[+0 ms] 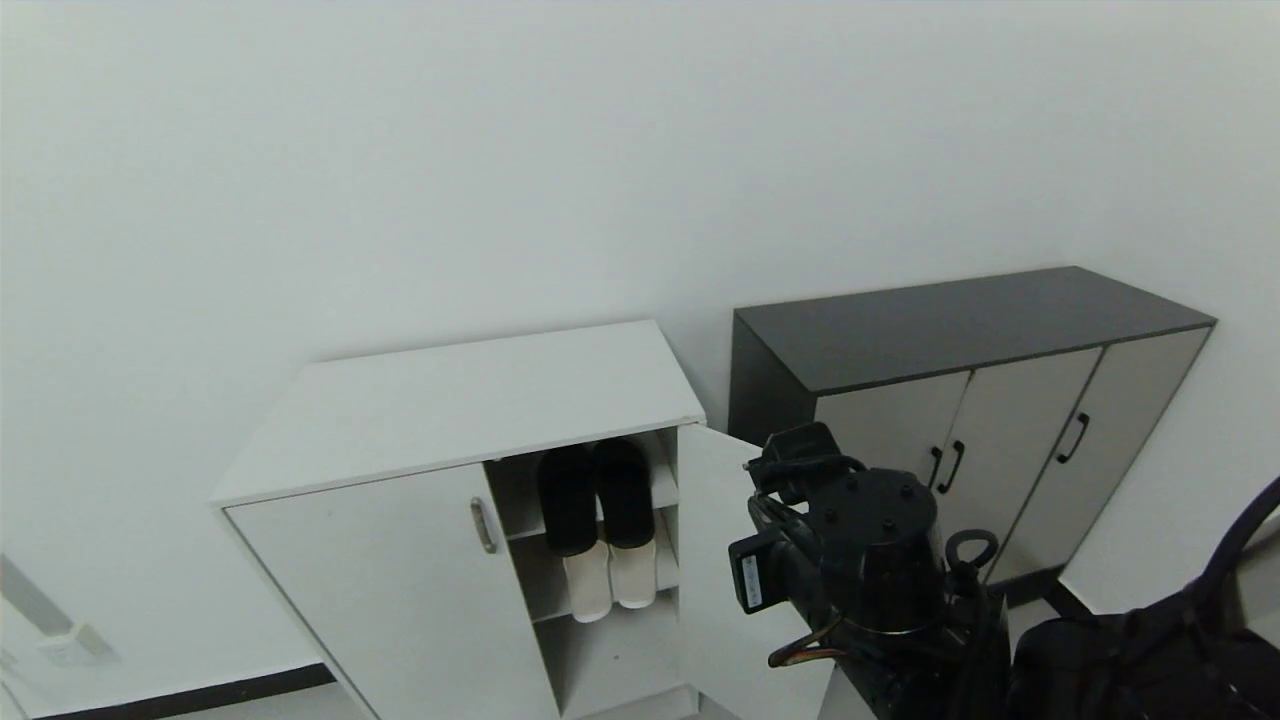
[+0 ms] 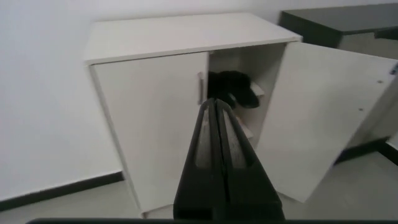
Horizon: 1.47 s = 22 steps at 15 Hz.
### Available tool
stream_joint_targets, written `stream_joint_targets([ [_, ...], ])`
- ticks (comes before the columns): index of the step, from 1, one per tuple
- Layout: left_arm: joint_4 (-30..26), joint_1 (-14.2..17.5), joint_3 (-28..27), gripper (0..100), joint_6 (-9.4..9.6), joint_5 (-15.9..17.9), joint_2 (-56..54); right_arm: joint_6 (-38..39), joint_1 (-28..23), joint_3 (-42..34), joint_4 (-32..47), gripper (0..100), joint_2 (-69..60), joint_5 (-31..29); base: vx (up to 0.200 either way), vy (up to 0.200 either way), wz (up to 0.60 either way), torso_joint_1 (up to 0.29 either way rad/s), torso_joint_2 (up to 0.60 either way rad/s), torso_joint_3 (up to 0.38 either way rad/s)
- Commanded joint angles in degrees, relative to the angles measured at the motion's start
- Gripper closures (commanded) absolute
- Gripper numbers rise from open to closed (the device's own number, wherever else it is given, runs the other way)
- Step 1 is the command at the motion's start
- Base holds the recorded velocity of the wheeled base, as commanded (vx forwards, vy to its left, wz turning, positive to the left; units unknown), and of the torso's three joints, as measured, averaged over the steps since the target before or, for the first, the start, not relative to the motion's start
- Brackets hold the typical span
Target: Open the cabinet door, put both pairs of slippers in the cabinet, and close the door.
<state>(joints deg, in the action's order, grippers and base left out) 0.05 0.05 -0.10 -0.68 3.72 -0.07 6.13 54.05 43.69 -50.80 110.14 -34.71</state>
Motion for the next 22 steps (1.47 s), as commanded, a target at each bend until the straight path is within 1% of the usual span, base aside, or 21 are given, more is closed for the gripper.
stream_joint_targets([
  [1, 0.0, 0.0, 0.0, 100, -0.02, 0.0, 0.1, 0.0, -0.1, 0.0, -0.2, 100, 0.0, 0.0, 0.000, 0.000, 0.00, 0.000, 0.00, 0.000],
  [7, 0.0, 0.0, 0.0, 100, 0.07, 0.1, 0.1, -0.1, -0.2, 0.0, -0.6, 100, 0.1, 0.0, 0.000, 0.000, 0.00, 0.000, 0.00, 0.000],
  [10, 0.0, 0.0, 0.0, 100, -0.02, 0.1, 0.1, -0.1, -0.4, 0.0, -0.6, 100, 0.2, 0.0, -0.200, 0.000, 0.00, 0.009, 0.00, -0.005],
  [12, 0.0, 0.0, 0.0, 100, -0.02, 0.0, 0.1, -0.1, -1.7, 0.3, -0.6, 100, 0.1, 0.0, -0.200, 0.000, 0.00, 0.003, 0.01, -0.005],
  [13, 0.0, 0.0, 0.0, 100, 0.07, -0.1, 0.1, -0.1, -3.3, 1.2, -0.4, 100, 0.1, 0.1, 0.000, 0.000, 0.00, 0.000, 0.00, 0.000],
  [14, 0.0, 0.0, 0.0, 100, 0.16, -0.1, 0.1, -0.2, -6.9, 2.6, 0.0, 100, 0.5, 0.7, 0.000, 0.000, 0.00, 0.000, 0.00, 0.000],
  [16, 0.0, 0.0, 0.0, 100, 0.16, -0.1, 0.1, -0.7, -12.9, 5.4, 0.2, 100, 1.2, 6.1, 0.000, 0.000, 0.00, 0.000, 0.00, 0.000],
  [17, 0.0, 0.0, 0.0, 100, 0.16, -0.1, 0.1, -0.7, -16.0, 7.8, 2.5, 100, 1.5, 8.4, 0.000, 0.000, 0.00, 0.000, 0.00, 0.000],
  [18, 0.0, 0.0, 0.0, 100, 0.16, -0.1, 0.1, -0.3, -17.9, 10.6, 6.1, 100, 1.8, 9.3, 0.000, 0.000, 0.00, 0.000, 0.00, 0.000],
  [19, 0.0, 0.0, 0.0, 100, 0.16, -0.1, 0.1, 0.3, -19.7, 13.3, 9.6, 100, 2.2, 10.7, 0.000, 0.000, 0.00, 0.000, 0.00, 0.000],
  [21, 0.0, 0.0, 0.0, 100, 0.16, -0.1, 0.1, 1.3, -22.7, 17.7, 13.8, 100, 3.0, 14.6, 0.000, 0.000, 0.00, 0.000, 0.00, 0.000],
  [22, 0.0, 0.0, 0.0, 100, 0.16, -0.1, 0.1, 1.6, -24.1, 20.1, 16.4, 100, 3.8, 15.5, 0.000, 0.000, 0.00, 0.000, 0.00, 0.000],
])
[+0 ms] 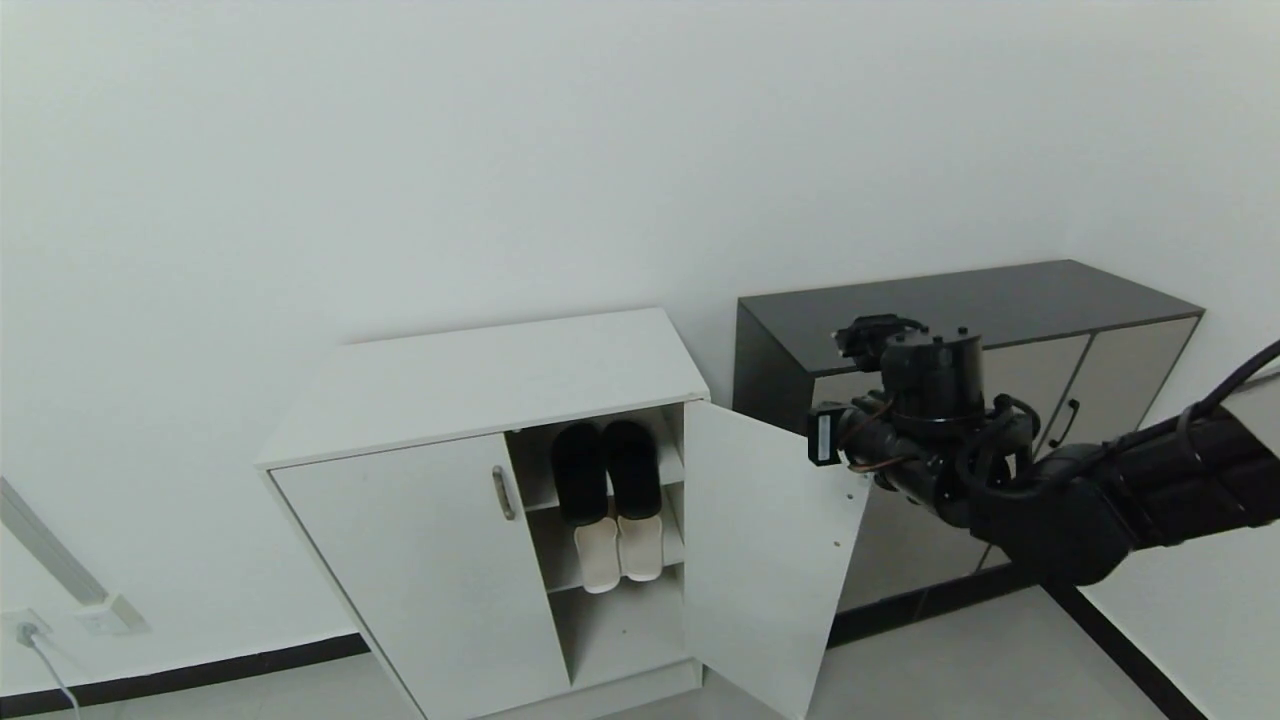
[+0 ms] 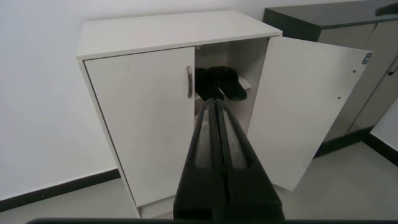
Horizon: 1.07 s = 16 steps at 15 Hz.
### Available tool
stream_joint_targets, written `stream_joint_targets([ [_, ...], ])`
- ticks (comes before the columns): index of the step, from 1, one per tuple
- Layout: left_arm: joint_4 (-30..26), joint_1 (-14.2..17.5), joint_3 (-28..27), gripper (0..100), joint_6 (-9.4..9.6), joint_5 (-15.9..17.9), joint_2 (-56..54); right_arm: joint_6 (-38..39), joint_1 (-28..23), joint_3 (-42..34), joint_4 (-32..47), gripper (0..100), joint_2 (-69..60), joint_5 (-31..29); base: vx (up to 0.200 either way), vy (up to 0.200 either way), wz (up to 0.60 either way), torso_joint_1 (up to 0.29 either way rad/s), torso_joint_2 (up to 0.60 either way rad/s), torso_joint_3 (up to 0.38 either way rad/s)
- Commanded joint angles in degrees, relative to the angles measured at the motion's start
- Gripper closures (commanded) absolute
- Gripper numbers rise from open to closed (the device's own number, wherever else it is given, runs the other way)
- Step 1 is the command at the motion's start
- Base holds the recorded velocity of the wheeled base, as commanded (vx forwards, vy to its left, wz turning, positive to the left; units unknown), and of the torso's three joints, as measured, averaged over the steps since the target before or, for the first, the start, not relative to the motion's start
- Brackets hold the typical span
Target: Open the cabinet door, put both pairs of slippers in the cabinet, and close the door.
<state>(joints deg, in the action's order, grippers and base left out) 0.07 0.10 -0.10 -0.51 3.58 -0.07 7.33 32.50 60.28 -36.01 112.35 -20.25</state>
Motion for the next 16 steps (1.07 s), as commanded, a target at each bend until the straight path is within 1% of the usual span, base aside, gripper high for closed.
stream_joint_targets([
  [1, 0.0, 0.0, 0.0, 100, -0.02, 0.0, 0.1, 0.9, -3.9, 5.8, 3.5, 100, 2.9, 2.1, 0.000, 0.000, 0.00, 0.000, 0.00, 0.000],
  [4, 0.0, 0.0, 0.0, 100, -0.02, 0.0, 0.1, 2.4, -7.0, 12.8, 7.4, 100, 7.4, 5.3, 0.000, 0.000, 0.00, 0.000, 0.00, 0.000],
  [8, 0.0, 0.0, 0.0, 100, -0.02, 0.0, 0.1, 3.1, -8.5, 19.0, 9.6, 100, 14.1, 5.7, 0.000, 0.000, 0.00, 0.000, 0.00, 0.000],
  [11, 0.0, 0.0, 0.0, 100, -0.02, 0.0, 0.1, 3.2, -8.9, 19.3, 10.2, 100, 15.9, 6.8, 0.000, 0.000, 0.00, 0.000, 0.00, 0.000],
  [16, 0.0, 0.0, 0.0, 100, -0.02, 0.0, 0.1, 3.2, -8.9, 19.4, 10.1, 100, 18.0, 6.9, 0.000, 0.000, 0.00, 0.000, 0.00, 0.000],
])
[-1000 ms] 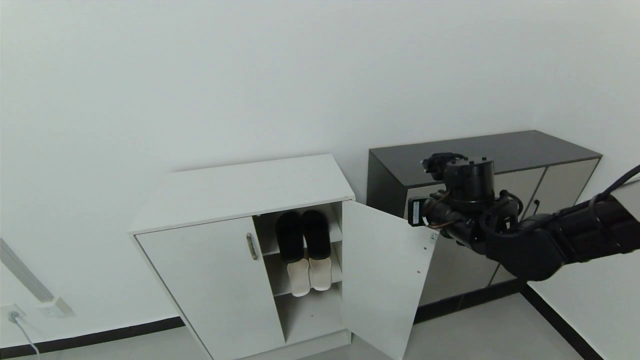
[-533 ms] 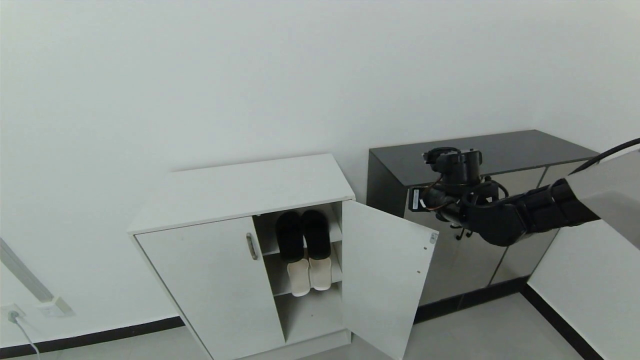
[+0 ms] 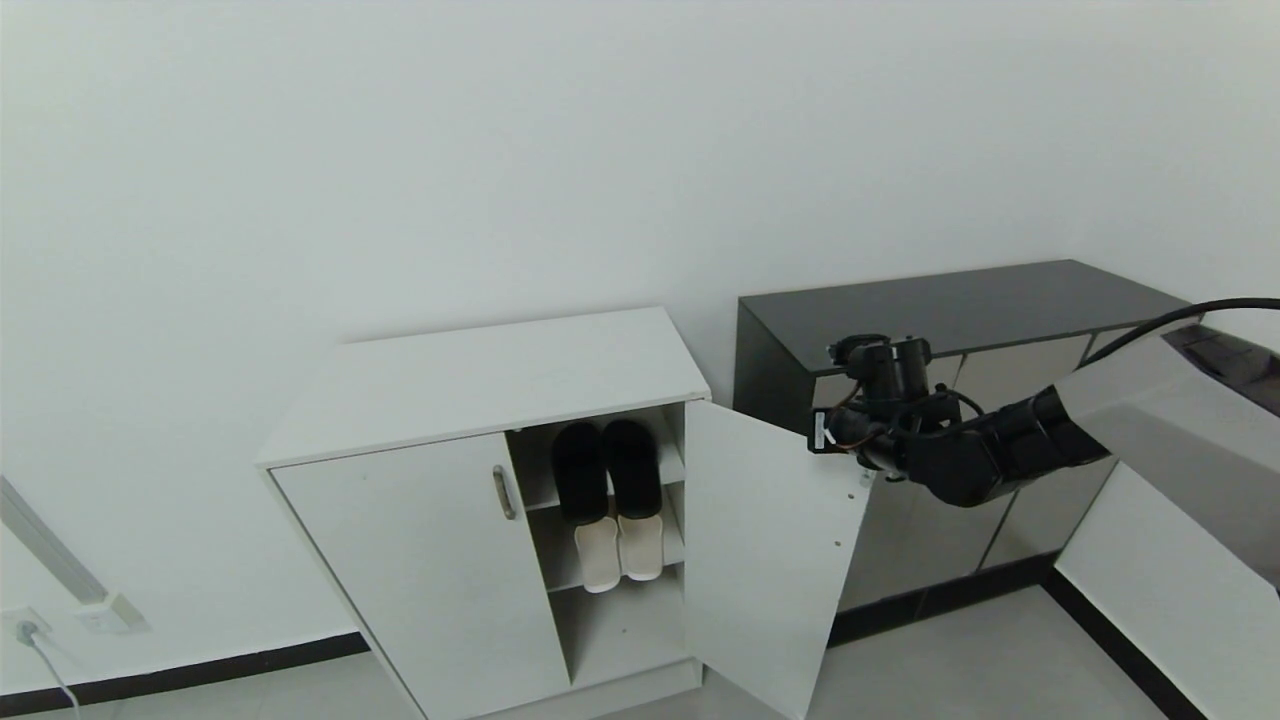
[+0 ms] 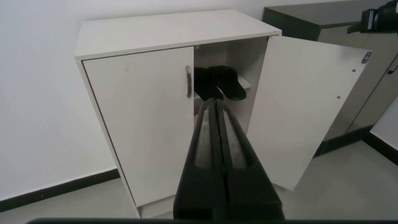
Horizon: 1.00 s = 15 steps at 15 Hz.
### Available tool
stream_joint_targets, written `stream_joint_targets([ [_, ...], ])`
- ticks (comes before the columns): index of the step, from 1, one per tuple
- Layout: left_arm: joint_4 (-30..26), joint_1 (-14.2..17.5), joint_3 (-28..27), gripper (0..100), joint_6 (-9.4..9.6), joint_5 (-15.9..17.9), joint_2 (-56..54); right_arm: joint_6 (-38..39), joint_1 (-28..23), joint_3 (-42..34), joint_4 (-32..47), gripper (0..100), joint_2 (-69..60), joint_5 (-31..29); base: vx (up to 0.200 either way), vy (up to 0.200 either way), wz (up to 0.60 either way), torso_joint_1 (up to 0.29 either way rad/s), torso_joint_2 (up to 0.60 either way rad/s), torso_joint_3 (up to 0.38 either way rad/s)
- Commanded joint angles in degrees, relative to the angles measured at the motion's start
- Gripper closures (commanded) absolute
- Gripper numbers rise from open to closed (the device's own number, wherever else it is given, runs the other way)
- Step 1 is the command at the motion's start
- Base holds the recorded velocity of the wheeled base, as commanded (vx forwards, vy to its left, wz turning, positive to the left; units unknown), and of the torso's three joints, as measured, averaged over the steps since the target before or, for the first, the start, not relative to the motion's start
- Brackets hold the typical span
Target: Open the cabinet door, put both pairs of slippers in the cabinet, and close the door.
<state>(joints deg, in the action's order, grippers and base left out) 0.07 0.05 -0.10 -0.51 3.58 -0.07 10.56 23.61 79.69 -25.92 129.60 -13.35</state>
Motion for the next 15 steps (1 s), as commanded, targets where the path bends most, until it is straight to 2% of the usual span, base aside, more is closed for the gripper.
stream_joint_targets([
  [1, 0.0, 0.0, 0.0, 100, -0.02, 0.0, 0.1, 0.0, -0.1, 0.4, -0.1, 100, 1.4, 0.3, 0.000, 0.000, 0.00, 0.000, 0.00, 0.000],
  [6, 0.0, 0.0, 0.0, 100, -0.02, 0.0, 0.1, 1.2, 0.7, 0.1, 0.2, 100, 1.8, 0.4, 0.000, 0.000, 0.00, 0.000, 0.00, 0.000],
  [15, 0.0, 0.0, 0.0, 100, -0.02, 0.0, 0.1, 3.0, 6.7, -5.4, 0.0, 100, -1.7, 0.4, 0.000, 0.000, 0.00, 0.000, 0.00, 0.000],
])
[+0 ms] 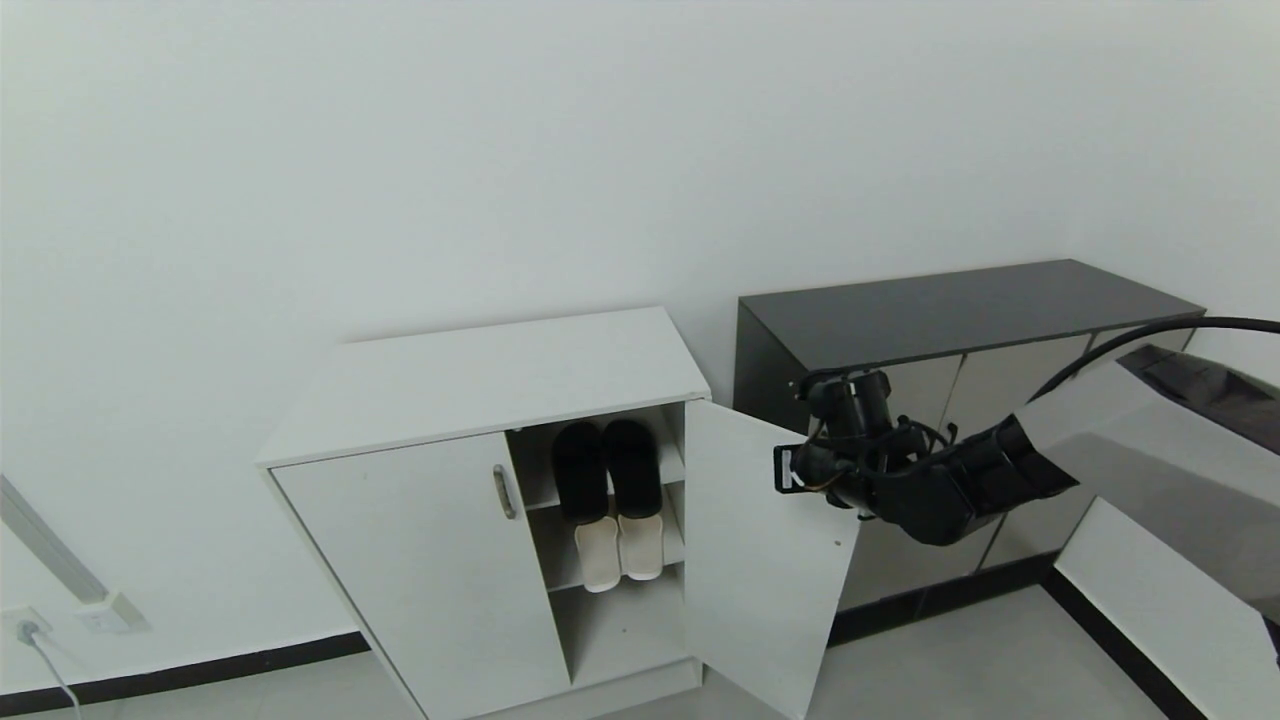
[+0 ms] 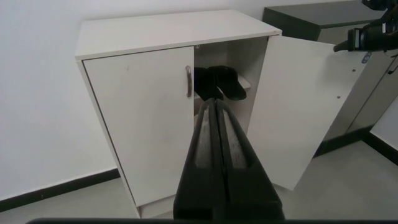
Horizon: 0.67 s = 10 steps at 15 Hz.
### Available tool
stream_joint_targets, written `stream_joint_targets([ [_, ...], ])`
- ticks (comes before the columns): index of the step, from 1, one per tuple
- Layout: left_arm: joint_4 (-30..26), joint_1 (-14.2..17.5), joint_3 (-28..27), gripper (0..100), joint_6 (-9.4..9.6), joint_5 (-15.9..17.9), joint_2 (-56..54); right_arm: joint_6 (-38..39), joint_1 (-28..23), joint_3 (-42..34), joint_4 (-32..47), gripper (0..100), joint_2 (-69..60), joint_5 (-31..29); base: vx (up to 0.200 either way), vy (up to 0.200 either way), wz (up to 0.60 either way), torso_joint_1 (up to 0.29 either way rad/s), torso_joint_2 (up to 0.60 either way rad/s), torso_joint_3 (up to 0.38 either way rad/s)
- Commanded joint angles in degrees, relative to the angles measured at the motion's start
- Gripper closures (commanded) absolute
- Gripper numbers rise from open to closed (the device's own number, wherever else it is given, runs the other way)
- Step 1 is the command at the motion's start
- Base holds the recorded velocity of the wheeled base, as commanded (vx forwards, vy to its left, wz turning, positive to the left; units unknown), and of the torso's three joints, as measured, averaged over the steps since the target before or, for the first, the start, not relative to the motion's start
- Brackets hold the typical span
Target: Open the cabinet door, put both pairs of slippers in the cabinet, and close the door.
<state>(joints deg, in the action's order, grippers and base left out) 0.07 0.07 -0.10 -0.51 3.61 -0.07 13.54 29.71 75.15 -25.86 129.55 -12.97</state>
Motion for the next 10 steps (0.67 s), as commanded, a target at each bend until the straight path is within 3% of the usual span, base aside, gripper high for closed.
stream_joint_targets([
  [1, 0.0, 0.0, 0.0, 100, -0.02, 0.0, 0.1, 0.0, 1.5, -2.0, -0.1, 100, -2.9, 0.1, 0.000, 0.000, 0.00, 0.000, 0.00, 0.000],
  [5, 0.0, 0.0, 0.0, 100, -0.02, 0.0, 0.1, 1.0, 4.0, -3.9, -0.4, 100, -6.0, -0.5, 0.000, 0.000, 0.00, 0.000, 0.00, 0.000],
  [10, 0.0, 0.0, 0.0, 100, -0.02, 0.0, 0.1, -0.2, -5.5, 6.5, 0.4, 100, 0.8, -0.2, 0.000, 0.000, 0.00, 0.000, 0.00, 0.000],
])
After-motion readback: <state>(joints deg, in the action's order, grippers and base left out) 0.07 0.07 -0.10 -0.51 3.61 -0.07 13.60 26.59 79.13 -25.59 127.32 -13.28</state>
